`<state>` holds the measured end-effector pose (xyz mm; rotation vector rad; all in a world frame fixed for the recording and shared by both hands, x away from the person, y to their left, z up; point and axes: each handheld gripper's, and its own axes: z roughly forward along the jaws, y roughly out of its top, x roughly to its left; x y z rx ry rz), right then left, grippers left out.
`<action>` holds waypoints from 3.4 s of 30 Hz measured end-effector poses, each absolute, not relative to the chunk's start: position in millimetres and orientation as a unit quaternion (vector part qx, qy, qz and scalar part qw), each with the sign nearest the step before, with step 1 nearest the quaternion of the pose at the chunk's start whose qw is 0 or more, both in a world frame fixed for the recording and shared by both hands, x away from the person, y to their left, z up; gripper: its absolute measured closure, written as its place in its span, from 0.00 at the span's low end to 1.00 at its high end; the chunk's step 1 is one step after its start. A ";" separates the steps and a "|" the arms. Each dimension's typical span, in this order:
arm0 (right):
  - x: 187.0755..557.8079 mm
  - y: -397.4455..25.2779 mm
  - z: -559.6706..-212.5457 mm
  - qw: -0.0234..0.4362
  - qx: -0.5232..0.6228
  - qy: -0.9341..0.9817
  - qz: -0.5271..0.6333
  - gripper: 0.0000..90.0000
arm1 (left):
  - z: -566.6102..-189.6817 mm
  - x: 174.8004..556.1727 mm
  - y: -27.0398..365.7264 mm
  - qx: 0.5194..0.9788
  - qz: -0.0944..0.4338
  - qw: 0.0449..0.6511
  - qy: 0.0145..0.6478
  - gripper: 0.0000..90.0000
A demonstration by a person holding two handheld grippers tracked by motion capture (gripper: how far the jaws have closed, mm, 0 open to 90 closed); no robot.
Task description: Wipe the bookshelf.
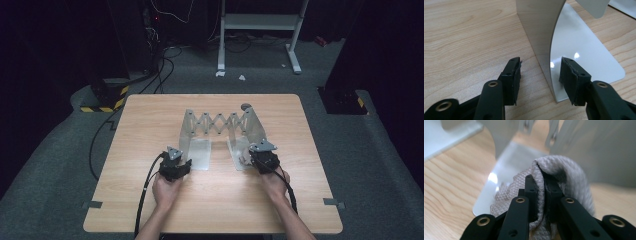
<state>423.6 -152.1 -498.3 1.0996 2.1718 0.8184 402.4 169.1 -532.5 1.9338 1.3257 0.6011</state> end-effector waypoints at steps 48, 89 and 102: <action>448.8 -152.5 -506.7 0.266 0.434 0.810 0.290 0.93 | -532.5 402.2 169.1 0.748 0.232 0.354 0.512 0.59; 480.8 -119.8 -508.5 0.152 0.423 0.835 0.318 0.93 | -532.5 402.8 170.6 0.749 0.221 0.365 0.507 0.84; 511.3 -118.0 -503.4 0.171 0.456 0.811 0.325 0.93 | -532.4 403.1 170.7 0.751 0.217 0.367 0.504 0.87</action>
